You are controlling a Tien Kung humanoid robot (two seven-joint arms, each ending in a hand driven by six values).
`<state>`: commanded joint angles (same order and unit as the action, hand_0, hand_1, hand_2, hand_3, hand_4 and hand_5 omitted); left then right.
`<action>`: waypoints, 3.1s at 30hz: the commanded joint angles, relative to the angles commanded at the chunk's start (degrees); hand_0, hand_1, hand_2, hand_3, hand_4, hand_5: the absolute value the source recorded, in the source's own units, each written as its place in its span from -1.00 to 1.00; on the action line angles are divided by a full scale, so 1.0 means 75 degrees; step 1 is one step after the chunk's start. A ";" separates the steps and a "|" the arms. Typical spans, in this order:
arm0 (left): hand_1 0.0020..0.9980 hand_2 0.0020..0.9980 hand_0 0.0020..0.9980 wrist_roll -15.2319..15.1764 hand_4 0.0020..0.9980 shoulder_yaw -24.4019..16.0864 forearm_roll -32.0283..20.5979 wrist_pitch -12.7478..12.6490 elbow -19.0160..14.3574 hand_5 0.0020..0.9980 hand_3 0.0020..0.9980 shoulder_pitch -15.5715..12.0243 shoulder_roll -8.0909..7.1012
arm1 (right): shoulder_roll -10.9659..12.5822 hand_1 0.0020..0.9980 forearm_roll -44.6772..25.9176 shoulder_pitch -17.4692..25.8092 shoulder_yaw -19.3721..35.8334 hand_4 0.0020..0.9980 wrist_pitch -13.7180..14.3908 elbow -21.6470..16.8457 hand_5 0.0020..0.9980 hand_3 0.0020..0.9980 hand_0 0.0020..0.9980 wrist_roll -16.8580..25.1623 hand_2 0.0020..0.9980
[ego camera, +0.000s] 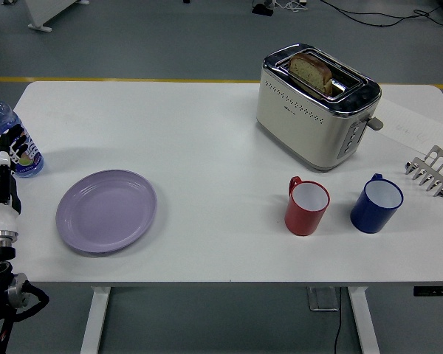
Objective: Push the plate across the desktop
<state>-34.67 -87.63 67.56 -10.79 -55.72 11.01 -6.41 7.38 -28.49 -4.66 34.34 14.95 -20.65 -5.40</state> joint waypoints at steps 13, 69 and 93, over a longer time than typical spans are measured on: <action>0.75 0.80 0.71 -0.0183 0.19 0.0014 -0.0244 -0.0066 0.0668 1.00 0.63 -0.0117 0.0281 | -0.0027 0.11 -0.0030 -0.0006 -0.0022 0.11 0.0025 -0.0006 0.19 0.40 0.08 0.0011 0.36; 0.71 0.76 0.67 -0.0307 0.10 0.0993 -0.0801 0.0052 0.1124 1.00 0.62 0.0177 0.0854 | -0.0087 0.11 0.1579 -0.0214 0.0814 0.10 0.0210 0.0028 0.18 0.40 0.09 -0.0468 0.36; 0.70 0.76 0.67 -0.0307 0.09 0.1943 -0.0977 0.0037 0.1179 1.00 0.62 0.0342 0.0854 | -0.0057 0.10 0.1965 -0.0234 0.0978 0.09 0.0201 0.0037 0.19 0.39 0.09 -0.0588 0.35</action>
<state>-36.98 -73.05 60.24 -10.51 -46.88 13.58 0.00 6.96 -13.76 -6.42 41.67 16.46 -20.38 -9.81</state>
